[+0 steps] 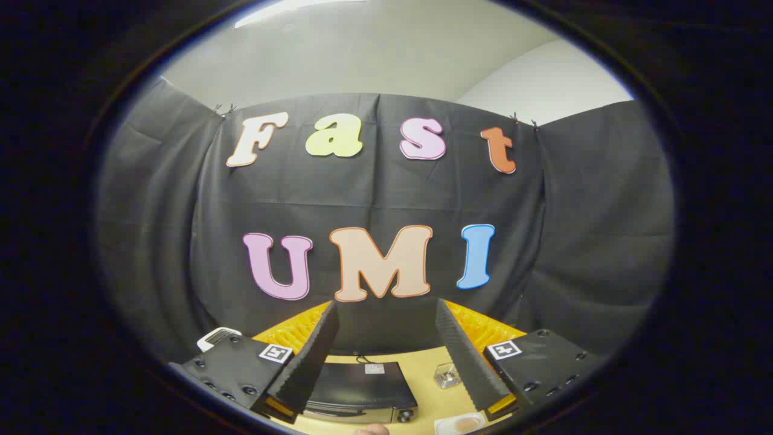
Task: Open the toaster oven, put the food inside, and close the toaster oven door.
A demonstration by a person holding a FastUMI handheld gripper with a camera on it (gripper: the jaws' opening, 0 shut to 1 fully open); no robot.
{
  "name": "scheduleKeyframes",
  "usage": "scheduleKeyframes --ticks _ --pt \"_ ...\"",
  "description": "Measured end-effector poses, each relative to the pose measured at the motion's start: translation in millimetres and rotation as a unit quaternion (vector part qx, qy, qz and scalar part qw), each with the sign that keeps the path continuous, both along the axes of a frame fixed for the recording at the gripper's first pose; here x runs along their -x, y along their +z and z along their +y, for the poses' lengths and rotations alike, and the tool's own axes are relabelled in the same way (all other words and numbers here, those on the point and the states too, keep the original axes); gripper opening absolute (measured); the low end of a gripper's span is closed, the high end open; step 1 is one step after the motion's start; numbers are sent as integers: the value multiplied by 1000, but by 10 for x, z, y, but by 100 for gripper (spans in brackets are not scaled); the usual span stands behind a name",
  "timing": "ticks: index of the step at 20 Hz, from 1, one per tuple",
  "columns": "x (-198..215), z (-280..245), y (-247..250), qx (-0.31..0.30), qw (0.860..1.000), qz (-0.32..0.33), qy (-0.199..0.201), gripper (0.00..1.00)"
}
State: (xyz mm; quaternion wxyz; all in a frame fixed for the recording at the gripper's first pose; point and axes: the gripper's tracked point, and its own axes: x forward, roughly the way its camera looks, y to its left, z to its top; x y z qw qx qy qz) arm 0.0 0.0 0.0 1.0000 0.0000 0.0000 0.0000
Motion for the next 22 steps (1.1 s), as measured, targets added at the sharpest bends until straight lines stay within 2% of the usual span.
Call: scheduleKeyframes --ticks 22 --pt "-32 253 -129 -2 1000 7 20 100"
